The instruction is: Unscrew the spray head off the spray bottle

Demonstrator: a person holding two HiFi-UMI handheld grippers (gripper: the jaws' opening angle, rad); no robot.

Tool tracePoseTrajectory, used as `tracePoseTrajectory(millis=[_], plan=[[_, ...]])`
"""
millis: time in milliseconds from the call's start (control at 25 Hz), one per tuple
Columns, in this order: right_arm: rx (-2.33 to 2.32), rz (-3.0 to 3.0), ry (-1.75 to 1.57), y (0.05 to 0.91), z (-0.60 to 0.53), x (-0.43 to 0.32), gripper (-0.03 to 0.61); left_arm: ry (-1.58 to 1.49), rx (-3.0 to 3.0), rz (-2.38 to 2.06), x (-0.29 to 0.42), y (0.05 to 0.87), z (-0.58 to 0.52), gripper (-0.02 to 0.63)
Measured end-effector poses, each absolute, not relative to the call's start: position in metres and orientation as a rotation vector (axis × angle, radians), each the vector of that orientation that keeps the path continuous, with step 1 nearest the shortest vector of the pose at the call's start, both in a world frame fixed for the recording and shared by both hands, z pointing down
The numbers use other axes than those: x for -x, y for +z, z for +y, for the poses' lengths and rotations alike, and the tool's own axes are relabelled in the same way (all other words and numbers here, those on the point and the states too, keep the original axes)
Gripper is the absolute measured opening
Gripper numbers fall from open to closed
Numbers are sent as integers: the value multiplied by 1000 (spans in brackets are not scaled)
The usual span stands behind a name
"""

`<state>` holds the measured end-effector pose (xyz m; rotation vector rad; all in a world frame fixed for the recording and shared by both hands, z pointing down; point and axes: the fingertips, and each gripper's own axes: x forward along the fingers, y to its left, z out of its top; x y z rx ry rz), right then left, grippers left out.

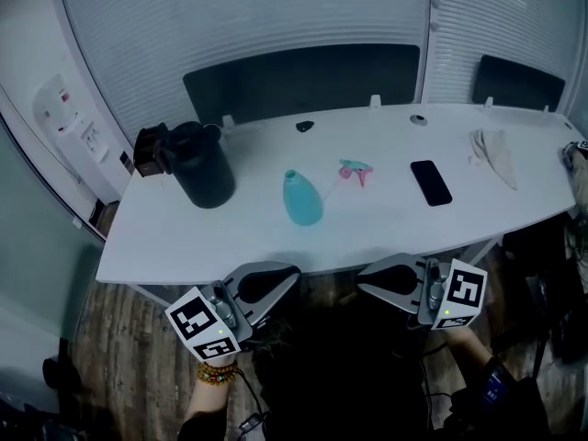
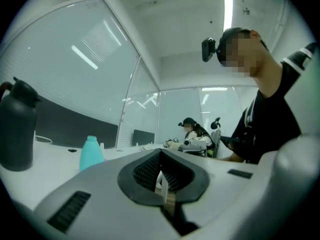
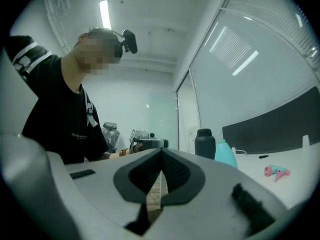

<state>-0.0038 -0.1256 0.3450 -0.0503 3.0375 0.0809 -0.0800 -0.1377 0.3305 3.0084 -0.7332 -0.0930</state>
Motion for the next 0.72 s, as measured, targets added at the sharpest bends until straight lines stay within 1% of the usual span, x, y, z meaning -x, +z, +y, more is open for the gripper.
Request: tracePoseTrajectory(millis=[160, 280, 360, 560, 720], plan=[[109, 3058, 149, 385, -96, 2, 2, 49, -3022, -845, 66, 394, -114, 5], [202, 3059, 105, 407, -82, -3, 0, -16, -2965, -890, 63, 420, -97, 5], [245, 3047, 92, 408, -76, -5, 0, -57, -2925, -898, 63, 426, -90, 5], [257, 3052, 87, 409, -65, -9, 0, 40, -2977, -888, 48, 425, -75, 5], [278, 3052, 99, 414, -66, -14, 0, 23, -2992, -872, 41, 421, -72, 5]])
